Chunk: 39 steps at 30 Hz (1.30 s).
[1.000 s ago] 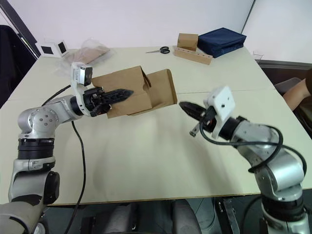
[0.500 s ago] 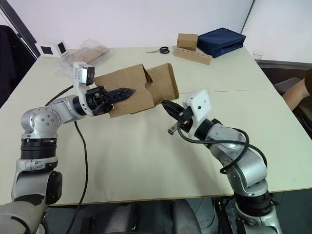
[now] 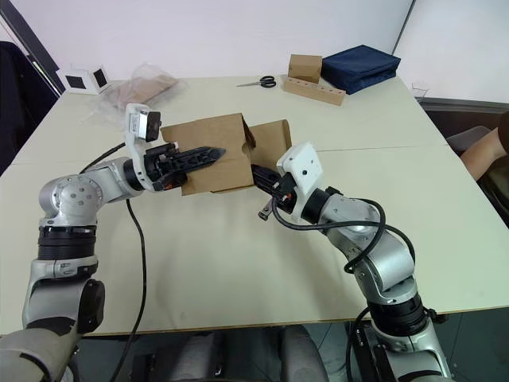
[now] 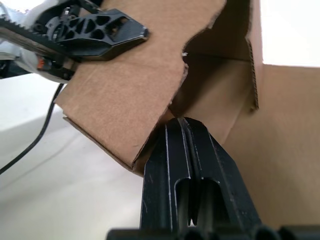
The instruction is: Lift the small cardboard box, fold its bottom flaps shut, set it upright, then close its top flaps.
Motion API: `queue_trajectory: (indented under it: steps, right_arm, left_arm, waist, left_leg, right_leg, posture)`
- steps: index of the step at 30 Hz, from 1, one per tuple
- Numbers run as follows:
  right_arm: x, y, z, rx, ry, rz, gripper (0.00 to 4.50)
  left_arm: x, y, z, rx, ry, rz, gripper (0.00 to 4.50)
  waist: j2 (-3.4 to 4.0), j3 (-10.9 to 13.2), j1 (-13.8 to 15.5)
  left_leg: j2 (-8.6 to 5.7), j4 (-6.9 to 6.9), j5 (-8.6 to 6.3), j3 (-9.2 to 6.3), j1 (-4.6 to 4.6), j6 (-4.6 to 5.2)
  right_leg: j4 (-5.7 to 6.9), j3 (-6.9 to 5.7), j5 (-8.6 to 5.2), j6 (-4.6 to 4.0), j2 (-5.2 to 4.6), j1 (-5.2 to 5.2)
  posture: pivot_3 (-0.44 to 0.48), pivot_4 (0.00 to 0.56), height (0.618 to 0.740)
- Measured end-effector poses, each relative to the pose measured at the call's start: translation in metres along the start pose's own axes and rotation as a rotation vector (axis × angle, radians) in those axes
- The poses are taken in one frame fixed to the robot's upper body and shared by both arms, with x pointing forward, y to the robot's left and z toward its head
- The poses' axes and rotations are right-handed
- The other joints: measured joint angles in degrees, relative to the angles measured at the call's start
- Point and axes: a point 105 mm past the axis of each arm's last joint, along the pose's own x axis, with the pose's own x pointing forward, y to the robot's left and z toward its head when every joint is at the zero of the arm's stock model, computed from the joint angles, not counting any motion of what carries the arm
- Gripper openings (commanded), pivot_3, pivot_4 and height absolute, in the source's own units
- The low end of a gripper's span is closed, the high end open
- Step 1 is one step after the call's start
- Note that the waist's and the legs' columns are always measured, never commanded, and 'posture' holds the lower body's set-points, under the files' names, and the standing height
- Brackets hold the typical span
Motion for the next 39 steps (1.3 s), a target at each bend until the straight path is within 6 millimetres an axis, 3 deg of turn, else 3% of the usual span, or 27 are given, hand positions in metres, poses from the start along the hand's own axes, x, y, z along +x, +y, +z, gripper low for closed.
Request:
queue_trajectory:
  steps: [9, 16, 19, 22, 27, 39]
  right_arm:
    - [-0.02, -0.012, 0.008, 0.008, 0.018, -0.012, 0.0]
    - [-0.069, -0.043, 0.04, 0.177, -0.066, -0.06, 0.0]
    - [-0.095, -0.061, 0.039, 0.282, -0.06, -0.093, 0.0]
    - [-0.109, -0.076, 0.028, 0.386, -0.069, -0.134, 0.79]
    - [-0.109, -0.079, 0.02, 0.447, -0.065, -0.13, 2.64]
    - [-0.073, -0.059, 0.01, 0.639, -0.15, -0.005, 2.64]
  left_arm:
    - [-0.002, -0.003, 0.001, 0.004, 0.004, -0.019, 0.09]
    - [-0.011, -0.012, 0.005, 0.01, 0.044, -0.043, 0.09]
    - [-0.009, -0.017, 0.004, -0.018, 0.048, -0.073, 0.09]
    - [-0.005, -0.025, 0.003, -0.034, 0.057, -0.118, 0.0]
    - [0.001, -0.033, 0.006, -0.027, 0.063, -0.163, 0.0]
    - [0.007, -0.039, 0.006, -0.046, 0.066, -0.197, 0.0]
  waist:
    - [0.0, 0.0, 0.0]
    - [0.0, 0.0, 0.1]
    - [-0.02, 0.0, 0.3]
    - [-0.02, 0.0, 0.1]
    - [0.0, 0.0, -0.1]
    - [0.0, 0.0, 0.0]
  left_leg:
    - [0.0, 0.0, 0.0, 0.0, -0.01, 0.0]
    - [0.0, 0.0, -0.01, 0.0, 0.0, 0.02]
    - [0.0, 0.0, -0.02, 0.03, 0.0, 0.03]
    - [0.0, 0.0, -0.02, 0.03, 0.01, 0.04]
    - [0.02, -0.01, -0.02, 0.04, 0.02, 0.04]
    - [0.02, 0.01, -0.02, 0.03, 0.0, 0.03]
  right_leg:
    - [0.0, 0.0, 0.0, 0.0, -0.01, 0.0]
    - [-0.01, 0.0, 0.0, 0.0, -0.01, 0.03]
    - [-0.04, 0.0, 0.0, 0.0, -0.02, 0.07]
    - [-0.01, 0.0, 0.0, 0.0, 0.0, 0.05]
    - [0.0, 0.02, 0.0, 0.0, 0.03, 0.02]
    - [-0.01, 0.01, 0.0, 0.0, 0.01, 0.03]
  posture:
    - [0.0, 0.15, 0.74]
    - [0.0, 0.15, 0.74]
    - [0.0, 0.15, 0.74]
    - [0.0, 0.15, 0.74]
    - [0.0, 0.15, 0.74]
    - [0.0, 0.15, 0.74]
